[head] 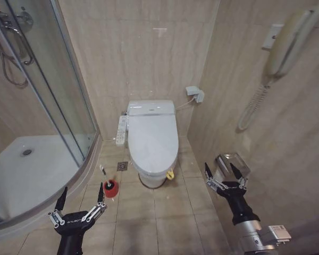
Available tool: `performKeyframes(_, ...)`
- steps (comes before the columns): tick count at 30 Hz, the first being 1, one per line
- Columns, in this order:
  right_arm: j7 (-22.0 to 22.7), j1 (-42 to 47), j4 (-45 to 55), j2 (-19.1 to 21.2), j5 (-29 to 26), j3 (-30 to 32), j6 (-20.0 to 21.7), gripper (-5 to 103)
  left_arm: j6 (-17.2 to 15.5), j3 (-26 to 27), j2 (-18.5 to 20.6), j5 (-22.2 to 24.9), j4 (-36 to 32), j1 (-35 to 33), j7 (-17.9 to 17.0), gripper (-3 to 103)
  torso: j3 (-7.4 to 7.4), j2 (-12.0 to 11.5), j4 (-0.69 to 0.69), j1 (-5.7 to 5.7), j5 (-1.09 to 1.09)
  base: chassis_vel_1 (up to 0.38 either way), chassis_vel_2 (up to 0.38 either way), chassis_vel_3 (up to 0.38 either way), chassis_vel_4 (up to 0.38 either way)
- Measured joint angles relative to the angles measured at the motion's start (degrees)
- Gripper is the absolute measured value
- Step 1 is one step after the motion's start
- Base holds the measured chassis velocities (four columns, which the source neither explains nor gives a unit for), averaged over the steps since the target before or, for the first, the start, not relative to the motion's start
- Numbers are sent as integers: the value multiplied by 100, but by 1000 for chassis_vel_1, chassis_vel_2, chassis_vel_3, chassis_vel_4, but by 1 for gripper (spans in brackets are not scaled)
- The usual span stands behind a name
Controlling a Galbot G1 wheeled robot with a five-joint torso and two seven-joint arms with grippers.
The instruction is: Open the toilet lid, clean the toilet bowl with a toilet brush, close the toilet lid, and flush.
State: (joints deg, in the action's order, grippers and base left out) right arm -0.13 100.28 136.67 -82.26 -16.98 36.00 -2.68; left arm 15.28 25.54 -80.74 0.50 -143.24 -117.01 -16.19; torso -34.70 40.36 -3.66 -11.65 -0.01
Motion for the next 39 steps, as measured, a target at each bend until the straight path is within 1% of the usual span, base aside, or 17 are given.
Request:
performKeyframes(6, -4, 29, -19, 19, 55, -12, -73, 100, 0, -1, 0, 0, 0, 0, 1, 100, 2, 1, -2, 3, 0, -276, 277, 292, -274)
performKeyframes(8, -5, 55, -80, 18, 147, -24, -134, 100, 0, 0, 0, 0, 0, 0, 0, 100, 1, 0, 1, 2, 2, -306, 315, 317, -330)
performKeyframes(10, -5, 71, -100, 8, 174, -37, -173, 100, 0, 0, 0, 0, 0, 0, 0, 100, 2, 1, -1, 2, 1, -321, 328, 371, -330)
performKeyframes(13, -62, 235, -171, -106, 296, -112, -378, 100, 0, 0, 0, 0, 0, 0, 0, 100, 0, 0, 0, 0, 1, -340, 353, 351, -378)
performKeyframes(14, -62, 235, -171, -106, 296, -112, -378, 100, 0, 0, 0, 0, 0, 0, 0, 100, 0, 0, 0, 0, 1, -339, 376, 359, -374)
performKeyframes(16, -177, 497, -179, -199, 435, -152, -561, 100, 0, 1, 1, 0, -1, 1, 0, 100, -2, -2, -2, -5, 0, -285, 344, 293, -266)
performKeyframes(18, -213, 610, -163, -222, 443, -153, -630, 100, 0, 1, 1, 0, 0, 1, 0, 100, -1, -2, -1, -4, 0, -232, 276, 224, -214)
performKeyframes(21, -199, 786, -81, -245, 360, -90, -718, 100, 0, 1, 1, 0, 0, 2, 1, 100, -2, -2, -3, -5, -1, -112, 100, 64, -51)
performKeyframes(23, -111, 791, 0, -232, 285, 38, -761, 100, 0, 1, 0, 0, 0, 0, 0, 100, 1, -1, 3, 1, 1, 1, -27, 18, 25)
performKeyframes(24, -57, 773, 34, -213, 258, 61, -755, 100, 0, 0, 0, 0, 0, 0, 0, 100, 2, 0, 0, 4, 0, 48, -55, 37, 75)
performKeyframes(31, -74, 752, 27, -165, 257, 41, -716, 100, 0, -1, 0, 0, 0, -1, 0, 100, 4, 4, -1, 8, 1, 55, -95, -62, 50)
performKeyframes(35, -271, 1147, -239, -312, 429, -77, -985, 100, 0, 0, 0, 0, 0, 0, 0, 100, 1, 2, -1, 3, 1, 0, 0, 0, 0)
performKeyframes(36, -271, 1147, -239, -312, 429, -77, -985, 100, 0, 0, 0, 0, 0, 0, 0, 100, 1, 2, -1, 3, 1, 0, 0, 0, 0)
performKeyframes(39, -488, 1674, -456, -373, 490, -84, -1342, 100, 0, 1, 0, 0, 0, 1, 0, 100, 1, 1, -1, 1, 0, 0, 0, 0, 0)
